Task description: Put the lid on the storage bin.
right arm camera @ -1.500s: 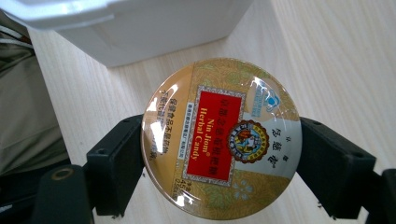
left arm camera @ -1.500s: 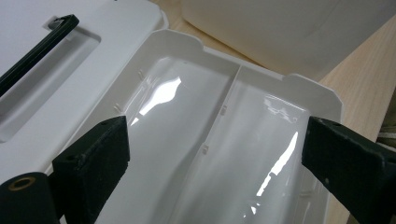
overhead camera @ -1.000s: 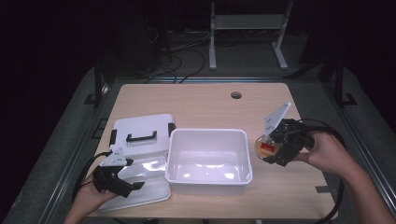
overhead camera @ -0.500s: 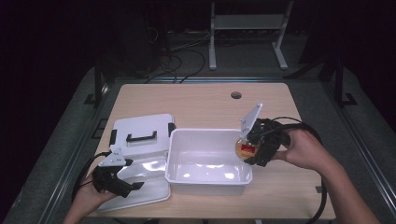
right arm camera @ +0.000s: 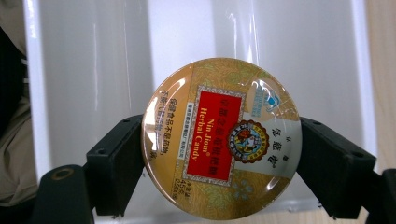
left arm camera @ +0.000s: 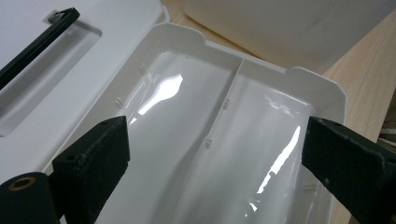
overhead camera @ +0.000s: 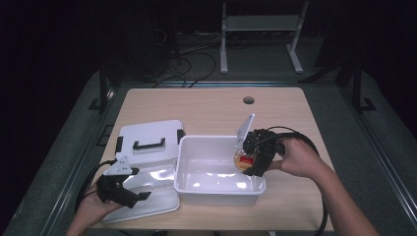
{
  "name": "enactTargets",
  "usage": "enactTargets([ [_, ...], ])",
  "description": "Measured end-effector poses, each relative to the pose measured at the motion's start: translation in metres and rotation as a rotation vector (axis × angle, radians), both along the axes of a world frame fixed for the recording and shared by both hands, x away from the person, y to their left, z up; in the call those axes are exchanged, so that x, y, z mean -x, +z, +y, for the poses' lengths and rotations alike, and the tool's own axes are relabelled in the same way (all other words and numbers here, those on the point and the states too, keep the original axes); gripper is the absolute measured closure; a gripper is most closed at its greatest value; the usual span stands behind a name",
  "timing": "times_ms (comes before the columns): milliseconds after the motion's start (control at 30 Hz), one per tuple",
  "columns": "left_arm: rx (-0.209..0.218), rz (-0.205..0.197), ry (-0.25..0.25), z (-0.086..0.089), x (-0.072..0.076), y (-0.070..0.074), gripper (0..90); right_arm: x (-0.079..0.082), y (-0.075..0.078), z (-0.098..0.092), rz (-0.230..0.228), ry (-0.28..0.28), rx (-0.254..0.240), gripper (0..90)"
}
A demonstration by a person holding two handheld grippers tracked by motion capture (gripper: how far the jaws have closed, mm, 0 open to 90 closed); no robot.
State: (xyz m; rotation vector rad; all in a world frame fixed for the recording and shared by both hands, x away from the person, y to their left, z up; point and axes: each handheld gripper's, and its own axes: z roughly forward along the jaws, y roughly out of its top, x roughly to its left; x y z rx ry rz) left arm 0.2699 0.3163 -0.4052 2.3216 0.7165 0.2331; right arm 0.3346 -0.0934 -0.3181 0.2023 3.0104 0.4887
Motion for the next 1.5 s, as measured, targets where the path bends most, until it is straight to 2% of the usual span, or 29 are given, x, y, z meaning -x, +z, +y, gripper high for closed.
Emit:
enactTargets([
  [67, 0.003, 0.001, 0.001, 0.0, 0.0, 0.0, 7.4, -0.001, -0.004, 0.003, 0.004, 0.001, 0.016, 20.0],
  [333, 0.005, -0.004, 0.004, 0.002, 0.0, 0.001, 7.4, -0.003, -0.017, 0.012, 0.029, 0.005, 0.017, 20.0],
  [467, 0.005, -0.003, 0.003, 0.002, 0.0, 0.0, 7.4, -0.004, -0.025, 0.016, 0.046, 0.003, 0.041, 19.9],
  [500, 0.003, 0.0, 0.002, 0.002, 0.0, -0.001, 7.4, -0.005, -0.029, 0.019, 0.055, 0.003, 0.062, 19.9],
  [1033, 0.004, -0.001, 0.0, 0.002, 0.0, 0.0, 7.4, -0.005, -0.031, 0.022, 0.053, -0.007, 0.074, 19.6],
  [1133, 0.005, -0.002, 0.0, 0.001, 0.0, 0.0, 7.4, -0.003, -0.033, 0.023, 0.052, -0.006, 0.093, 19.6],
  [1200, 0.005, -0.002, -0.001, 0.001, 0.0, 0.0, 7.4, -0.002, -0.034, 0.023, 0.059, -0.011, 0.089, 19.6],
  [1233, 0.005, -0.002, -0.001, 0.002, 0.0, 0.0, 7.4, -0.002, -0.036, 0.022, 0.081, -0.02, 0.071, 19.6],
  [1300, 0.005, 0.001, 0.0, 0.002, 0.0, 0.0, 7.4, -0.002, -0.037, 0.021, 0.081, -0.02, 0.068, 19.6],
  [1333, 0.003, 0.001, -0.003, 0.002, 0.0, 0.0, 7.4, -0.002, -0.042, 0.021, 0.079, -0.026, 0.086, 19.5],
  [1433, 0.001, -0.001, -0.005, 0.001, 0.0, 0.0, 7.4, -0.002, -0.044, 0.021, 0.081, -0.029, 0.096, 19.4],
  [1500, 0.004, -0.001, -0.005, 0.002, 0.0, 0.0, 7.4, -0.003, -0.044, 0.02, 0.089, -0.036, 0.08, 19.2],
])
